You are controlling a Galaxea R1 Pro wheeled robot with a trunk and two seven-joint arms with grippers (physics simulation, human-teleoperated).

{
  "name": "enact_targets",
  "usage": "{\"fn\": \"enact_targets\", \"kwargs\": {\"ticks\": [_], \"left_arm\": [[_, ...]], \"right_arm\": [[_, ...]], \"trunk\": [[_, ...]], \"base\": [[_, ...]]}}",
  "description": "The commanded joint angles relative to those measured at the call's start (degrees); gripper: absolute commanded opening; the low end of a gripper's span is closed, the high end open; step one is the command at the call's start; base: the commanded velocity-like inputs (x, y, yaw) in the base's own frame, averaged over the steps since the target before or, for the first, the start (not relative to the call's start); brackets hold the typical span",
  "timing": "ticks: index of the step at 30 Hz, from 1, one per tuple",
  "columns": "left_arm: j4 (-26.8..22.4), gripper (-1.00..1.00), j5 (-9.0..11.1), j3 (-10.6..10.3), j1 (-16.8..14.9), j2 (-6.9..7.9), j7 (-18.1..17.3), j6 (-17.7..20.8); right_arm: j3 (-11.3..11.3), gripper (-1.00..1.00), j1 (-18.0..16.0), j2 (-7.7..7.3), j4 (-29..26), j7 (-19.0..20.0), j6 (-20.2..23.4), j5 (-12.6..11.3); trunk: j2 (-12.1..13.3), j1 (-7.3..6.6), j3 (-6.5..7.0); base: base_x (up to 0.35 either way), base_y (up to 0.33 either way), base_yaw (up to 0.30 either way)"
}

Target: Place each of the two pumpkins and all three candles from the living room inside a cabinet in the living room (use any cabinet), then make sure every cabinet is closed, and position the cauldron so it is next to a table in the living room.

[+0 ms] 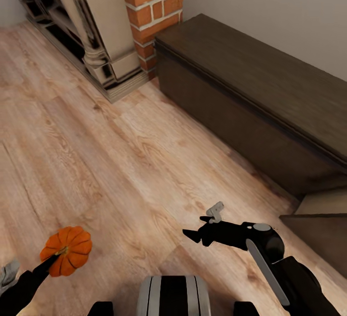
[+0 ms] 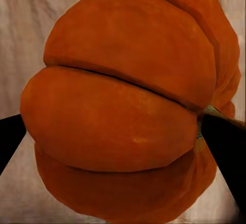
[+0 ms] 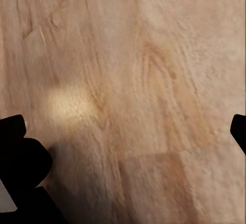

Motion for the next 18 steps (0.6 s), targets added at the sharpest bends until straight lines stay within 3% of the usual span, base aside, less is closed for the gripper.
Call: {"fn": "enact_targets", "kwargs": {"ticks": [1, 9, 18], "left_arm": [[0.0, -1.00, 0.5, -0.5, 0.0, 0.03, 0.7, 0.1], [0.0, -1.00, 0.5, -3.8, -0.1, 0.00, 1.8, -0.1], [0.2, -1.00, 0.2, -4.3, -0.2, 0.02, 2.3, -0.2]], "right_arm": [[0.5, 1.00, 0.0, 0.07, 0.0, 0.0, 0.0, 0.1], [1.4, 1.00, 0.1, 0.43, 0.0, -0.1, 0.0, 0.1], [2.7, 1.00, 0.2, 0.46, 0.0, -1.3, 0.0, 0.2]], "trunk": [[0.0, -0.03, 0.23], [0.1, -0.23, 2.00], [0.2, -0.46, 4.00]], "base": [[0.000, 0.000, 0.280], [0.000, 0.000, 0.280], [0.000, 0.000, 0.281]]}}
